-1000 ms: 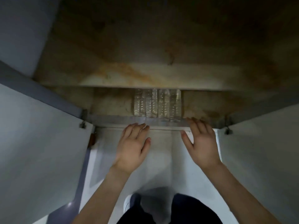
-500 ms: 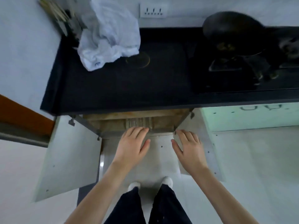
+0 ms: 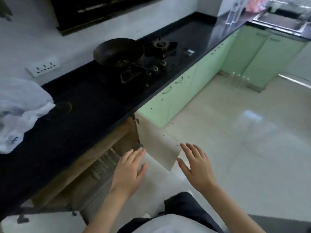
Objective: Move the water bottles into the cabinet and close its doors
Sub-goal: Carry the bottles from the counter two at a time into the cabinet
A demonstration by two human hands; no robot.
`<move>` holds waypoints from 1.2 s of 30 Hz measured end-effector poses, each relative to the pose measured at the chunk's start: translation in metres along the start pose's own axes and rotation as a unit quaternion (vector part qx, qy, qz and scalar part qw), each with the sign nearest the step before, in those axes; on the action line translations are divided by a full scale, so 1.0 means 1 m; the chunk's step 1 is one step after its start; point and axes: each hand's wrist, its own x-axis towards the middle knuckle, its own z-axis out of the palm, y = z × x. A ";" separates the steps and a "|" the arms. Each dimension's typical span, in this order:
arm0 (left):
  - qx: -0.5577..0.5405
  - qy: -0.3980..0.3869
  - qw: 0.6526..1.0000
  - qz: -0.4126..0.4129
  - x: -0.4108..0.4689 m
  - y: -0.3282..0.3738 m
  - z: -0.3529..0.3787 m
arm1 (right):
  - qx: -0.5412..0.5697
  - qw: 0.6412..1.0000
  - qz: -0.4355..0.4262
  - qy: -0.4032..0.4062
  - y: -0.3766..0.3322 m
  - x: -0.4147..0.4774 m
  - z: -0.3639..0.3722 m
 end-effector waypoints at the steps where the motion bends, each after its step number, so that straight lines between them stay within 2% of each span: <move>1: -0.006 -0.008 1.000 0.015 0.010 0.012 0.003 | -0.002 1.000 0.017 0.007 0.011 -0.004 -0.006; 8: -0.016 -0.020 0.988 0.151 0.131 0.116 0.031 | 0.001 0.987 0.116 0.109 0.118 0.006 -0.061; 12: -0.023 -0.011 0.980 0.198 0.201 0.186 0.073 | 0.010 0.978 0.167 0.125 0.206 0.016 -0.078; 18: -0.042 -0.068 0.972 0.219 0.280 0.299 0.146 | 0.008 0.963 0.234 0.136 0.330 0.030 -0.123; 24: -0.066 -0.053 0.962 0.260 0.378 0.392 0.169 | 0.001 0.953 0.254 0.164 0.426 0.084 -0.182; 30: -0.079 -0.025 0.962 0.259 0.493 0.424 0.197 | -0.001 0.951 0.243 0.193 0.497 0.167 -0.199; 36: -0.064 -0.067 0.964 0.251 0.619 0.416 0.241 | -0.004 0.954 0.260 0.148 0.564 0.272 -0.180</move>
